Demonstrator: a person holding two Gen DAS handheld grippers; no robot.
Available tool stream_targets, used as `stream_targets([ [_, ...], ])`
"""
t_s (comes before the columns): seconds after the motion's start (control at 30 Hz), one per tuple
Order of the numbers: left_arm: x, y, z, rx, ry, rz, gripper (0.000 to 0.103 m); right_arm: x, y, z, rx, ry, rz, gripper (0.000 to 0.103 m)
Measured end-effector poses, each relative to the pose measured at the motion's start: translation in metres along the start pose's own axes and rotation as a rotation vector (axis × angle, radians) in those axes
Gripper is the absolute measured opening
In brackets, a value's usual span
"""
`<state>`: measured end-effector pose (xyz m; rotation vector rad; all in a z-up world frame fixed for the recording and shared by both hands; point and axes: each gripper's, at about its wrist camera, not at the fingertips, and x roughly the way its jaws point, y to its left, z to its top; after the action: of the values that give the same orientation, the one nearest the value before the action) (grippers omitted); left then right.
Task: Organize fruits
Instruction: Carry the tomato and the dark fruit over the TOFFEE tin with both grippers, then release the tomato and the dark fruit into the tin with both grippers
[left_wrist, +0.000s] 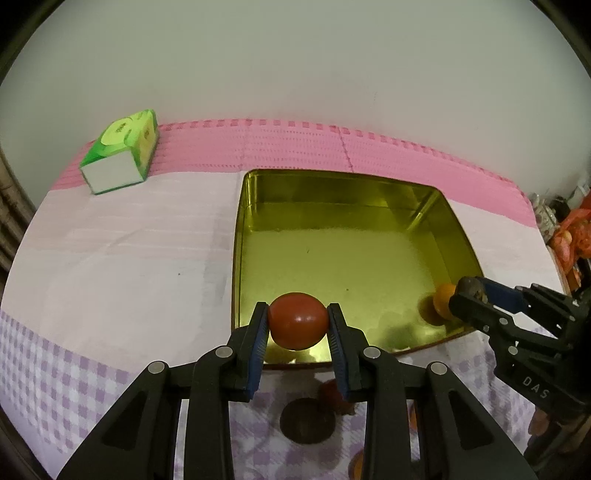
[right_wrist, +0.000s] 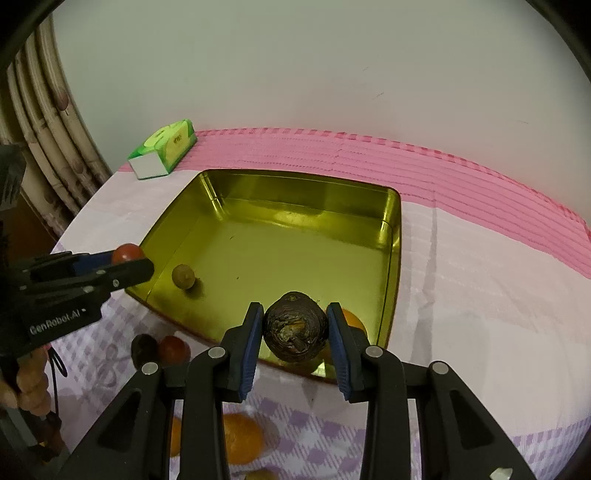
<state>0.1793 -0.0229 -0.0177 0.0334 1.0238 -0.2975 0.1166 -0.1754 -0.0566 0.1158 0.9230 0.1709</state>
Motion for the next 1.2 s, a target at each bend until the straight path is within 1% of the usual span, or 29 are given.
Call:
stream_targets([
  [0.17,0.013,0.001,0.001,0.005,0.023,0.011,0.032,0.012,-0.003,0.004,0.0,0.016,-0.012,0.032],
  [0.47,0.024,-0.001,0.002,0.013,0.048,0.033,0.032,0.021,-0.008,0.004,0.011,0.041,-0.012,0.032],
  [0.83,0.033,-0.005,-0.002,0.029,0.073,0.045,0.032,0.022,-0.011,0.003,0.012,0.041,-0.003,0.033],
  [1.2,0.033,-0.005,-0.003,0.031,0.075,0.049,0.032,0.02,-0.011,0.001,0.015,0.037,-0.001,0.034],
])
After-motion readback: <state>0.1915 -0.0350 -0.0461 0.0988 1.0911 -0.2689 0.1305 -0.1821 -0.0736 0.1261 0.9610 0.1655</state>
